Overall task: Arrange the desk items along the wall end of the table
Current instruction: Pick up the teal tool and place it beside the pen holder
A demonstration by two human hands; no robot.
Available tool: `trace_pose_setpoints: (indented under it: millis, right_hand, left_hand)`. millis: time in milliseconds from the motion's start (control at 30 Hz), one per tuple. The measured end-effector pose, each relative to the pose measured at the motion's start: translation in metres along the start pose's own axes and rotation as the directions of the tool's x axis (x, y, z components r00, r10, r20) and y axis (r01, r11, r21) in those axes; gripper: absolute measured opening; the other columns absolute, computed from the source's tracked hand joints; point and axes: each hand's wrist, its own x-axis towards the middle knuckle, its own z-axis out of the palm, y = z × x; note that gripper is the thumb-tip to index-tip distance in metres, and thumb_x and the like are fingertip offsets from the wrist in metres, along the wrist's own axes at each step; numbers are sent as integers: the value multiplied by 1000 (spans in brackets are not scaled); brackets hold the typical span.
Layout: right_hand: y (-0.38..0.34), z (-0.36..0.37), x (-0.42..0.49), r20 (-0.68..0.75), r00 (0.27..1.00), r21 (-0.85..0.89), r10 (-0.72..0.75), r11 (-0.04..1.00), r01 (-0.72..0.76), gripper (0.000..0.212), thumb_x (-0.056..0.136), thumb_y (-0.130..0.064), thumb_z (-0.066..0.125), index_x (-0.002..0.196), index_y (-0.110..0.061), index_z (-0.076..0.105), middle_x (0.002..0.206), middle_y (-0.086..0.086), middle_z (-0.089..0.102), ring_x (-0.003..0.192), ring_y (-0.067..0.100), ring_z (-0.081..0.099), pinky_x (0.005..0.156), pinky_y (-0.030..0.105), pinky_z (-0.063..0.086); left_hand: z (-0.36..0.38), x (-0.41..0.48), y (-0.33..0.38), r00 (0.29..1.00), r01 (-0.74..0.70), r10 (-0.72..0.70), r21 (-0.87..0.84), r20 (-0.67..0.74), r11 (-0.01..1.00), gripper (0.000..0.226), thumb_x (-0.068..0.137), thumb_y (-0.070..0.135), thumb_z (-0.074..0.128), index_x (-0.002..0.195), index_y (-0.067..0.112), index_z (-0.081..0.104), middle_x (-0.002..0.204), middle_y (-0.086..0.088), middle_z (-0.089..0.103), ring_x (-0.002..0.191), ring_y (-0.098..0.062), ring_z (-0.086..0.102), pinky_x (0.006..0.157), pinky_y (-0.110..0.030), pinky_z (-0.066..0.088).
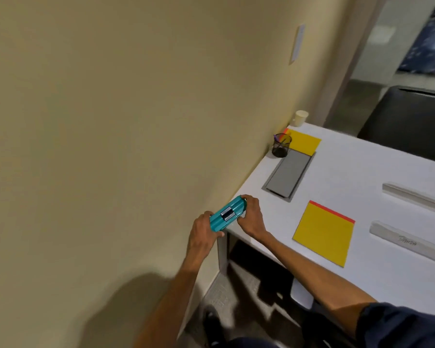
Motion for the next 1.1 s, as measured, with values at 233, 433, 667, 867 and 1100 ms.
trace_pose_setpoints:
  millis: [233, 433, 667, 867, 1100]
  right_hand:
    - [9, -34, 63, -124, 989, -12, 80, 997, -82, 55, 83, -4, 70, 133, -1, 46, 125, 20, 50, 114, 30, 52, 96, 35, 51]
    - [29, -44, 92, -148, 977, 17, 152, 988, -151, 57, 82, -5, 73, 133, -4, 48, 128, 19, 51, 115, 28, 54, 100, 37, 52]
    - [66, -65, 126, -118, 965, 62, 235, 971, -229, 55, 85, -7, 70, 136, -3, 50, 135, 17, 54, 123, 28, 53, 107, 41, 47]
    - [91, -81, 172, -30, 970, 73, 241, 968, -239, 56, 87, -10, 70, 138, -5, 48, 137, 15, 53, 125, 27, 52, 109, 39, 47]
    - [121, -105, 232, 10, 974, 79, 227, 971, -227, 56, 85, -7, 70, 137, -1, 49, 137, 18, 51, 127, 29, 47, 109, 37, 41]
  left_hand:
    - [24, 71, 35, 983, -131, 137, -55, 122, 990, 74, 73, 10, 85, 135, 11, 45, 130, -12, 57, 121, -26, 57, 91, -42, 59]
    - [51, 103, 47, 969, -171, 177, -49, 174, 984, 68, 76, 15, 83, 131, 13, 43, 130, -9, 57, 124, -22, 58, 93, -33, 59]
    - [85, 127, 70, 968, -168, 161, 17, 191, 986, 65, 78, 34, 81, 127, 14, 45, 120, -5, 61, 110, -16, 62, 93, -25, 56]
    - [110, 156, 95, 980, -172, 169, 18, 103, 985, 60, 80, 27, 80, 128, 7, 50, 124, -10, 61, 117, -22, 62, 93, -28, 58]
    - [135, 212, 126, 988, -97, 84, 89, 133, 991, 57, 83, 23, 77, 128, 8, 45, 129, -9, 56, 125, -23, 56, 95, -30, 57]
